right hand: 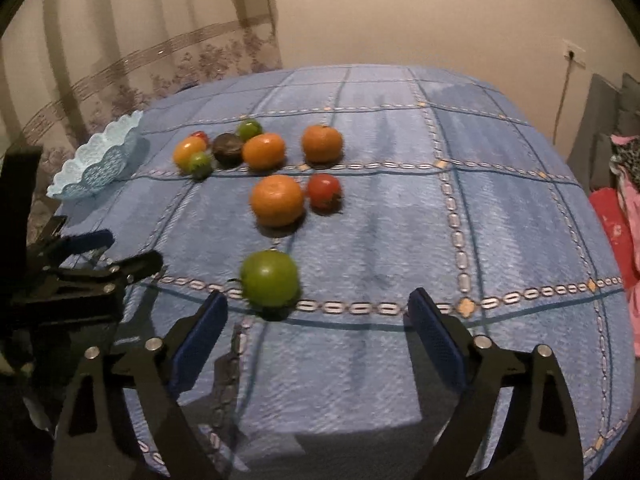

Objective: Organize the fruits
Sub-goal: 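Grasp the large green tomato with the right tool while the left tool grasps an orange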

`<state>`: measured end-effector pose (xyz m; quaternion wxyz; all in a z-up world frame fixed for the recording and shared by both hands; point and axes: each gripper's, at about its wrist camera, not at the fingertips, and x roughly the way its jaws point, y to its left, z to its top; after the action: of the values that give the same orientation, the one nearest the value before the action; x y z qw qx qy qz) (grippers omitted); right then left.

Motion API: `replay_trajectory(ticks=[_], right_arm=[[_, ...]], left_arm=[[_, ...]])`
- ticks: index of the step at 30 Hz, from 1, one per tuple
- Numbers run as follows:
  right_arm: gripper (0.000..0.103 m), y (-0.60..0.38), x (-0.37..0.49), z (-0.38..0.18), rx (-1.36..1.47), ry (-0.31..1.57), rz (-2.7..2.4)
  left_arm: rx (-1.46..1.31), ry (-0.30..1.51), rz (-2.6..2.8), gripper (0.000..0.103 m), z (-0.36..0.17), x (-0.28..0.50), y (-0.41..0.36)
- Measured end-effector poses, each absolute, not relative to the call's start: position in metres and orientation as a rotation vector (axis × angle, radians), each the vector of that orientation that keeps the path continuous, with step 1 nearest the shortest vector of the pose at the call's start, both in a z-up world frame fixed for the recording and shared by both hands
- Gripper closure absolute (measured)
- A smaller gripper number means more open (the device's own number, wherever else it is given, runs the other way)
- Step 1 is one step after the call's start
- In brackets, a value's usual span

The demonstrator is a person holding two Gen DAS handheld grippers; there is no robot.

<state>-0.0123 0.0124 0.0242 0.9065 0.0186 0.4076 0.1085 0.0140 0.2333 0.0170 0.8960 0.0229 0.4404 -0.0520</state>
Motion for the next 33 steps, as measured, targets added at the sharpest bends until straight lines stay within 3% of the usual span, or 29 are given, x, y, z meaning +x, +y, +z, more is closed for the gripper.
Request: replay_trajectory(ticks=[6,13,33], right_arm=[[0.048,0.026,-0.006,0.020,0.044,0.869,0.262],[0.067,0.038,0.001,0.014,0.020,0.885,0.288],[0.068,-0.032,0.019,0.026,0.134,0.826,0.124]], left_arm=[[0.035,0.891,-0.072,0.002,0.025,0.019,0.247],[0.028,0.874,-0.095,0.002,0.033,0.021,0.243],[0.109,0.842,-0.286,0.003,0.049,0.047,0.161]])
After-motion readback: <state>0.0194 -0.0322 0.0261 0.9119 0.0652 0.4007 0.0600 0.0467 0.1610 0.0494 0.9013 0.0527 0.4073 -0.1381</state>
